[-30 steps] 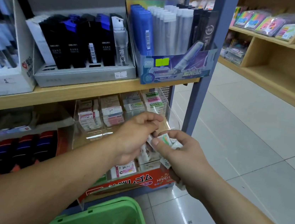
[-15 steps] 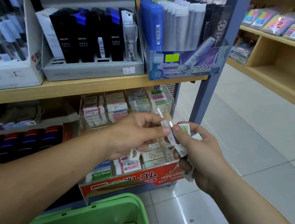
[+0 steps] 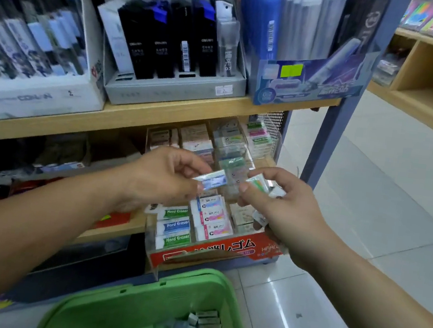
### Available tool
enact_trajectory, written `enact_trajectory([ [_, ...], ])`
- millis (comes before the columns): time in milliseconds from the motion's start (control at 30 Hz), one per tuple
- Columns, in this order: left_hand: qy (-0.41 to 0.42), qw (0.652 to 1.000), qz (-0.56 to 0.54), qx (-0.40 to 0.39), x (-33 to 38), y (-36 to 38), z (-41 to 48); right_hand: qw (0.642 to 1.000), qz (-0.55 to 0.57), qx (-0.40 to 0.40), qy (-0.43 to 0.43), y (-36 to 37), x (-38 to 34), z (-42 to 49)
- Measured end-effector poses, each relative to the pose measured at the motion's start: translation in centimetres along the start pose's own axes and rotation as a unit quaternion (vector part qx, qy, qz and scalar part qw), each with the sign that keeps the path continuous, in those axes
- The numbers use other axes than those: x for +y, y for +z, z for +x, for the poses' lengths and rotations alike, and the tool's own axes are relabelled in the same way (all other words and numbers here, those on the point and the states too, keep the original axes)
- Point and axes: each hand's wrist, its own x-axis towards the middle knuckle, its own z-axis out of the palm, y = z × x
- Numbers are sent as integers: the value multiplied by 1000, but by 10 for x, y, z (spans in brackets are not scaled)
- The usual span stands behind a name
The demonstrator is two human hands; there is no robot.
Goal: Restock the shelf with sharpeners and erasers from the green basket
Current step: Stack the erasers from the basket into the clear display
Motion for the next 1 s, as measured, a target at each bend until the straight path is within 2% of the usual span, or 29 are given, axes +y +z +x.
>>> enact_trajectory([
  [133, 15, 991, 126, 50, -30, -24, -23, 999, 8, -32, 16, 20, -7, 2],
  [200, 25, 986, 152, 64, -41, -28, -31, 999, 9, -33, 22, 28, -9, 0],
  [433, 68, 969, 231, 53, -55, -28, -32, 999, -8, -35, 37, 47, -12, -1],
  [567, 111, 927, 356, 42, -60, -25, -28, 999, -7, -19, 49, 53, -16, -1],
  [633, 92, 925, 368, 26, -62, -25, -27, 998, -7, -18, 55, 55, -17, -1],
  [700, 84, 947, 310, 29, -60, -25, -24, 998, -9, -21, 60, 58, -19, -2],
  [800, 10, 997, 56, 43, -45, -32, -30, 996, 1, -40, 74, 62, -22, -5],
  [867, -46, 995, -80, 49, -40, -42, -35, 995, -1, -65, 70, 66, -23, -8],
  [1000, -61, 967, -247, 27, -41, -46, -43, 994, -38, -97, 44, 75, -19, -12],
])
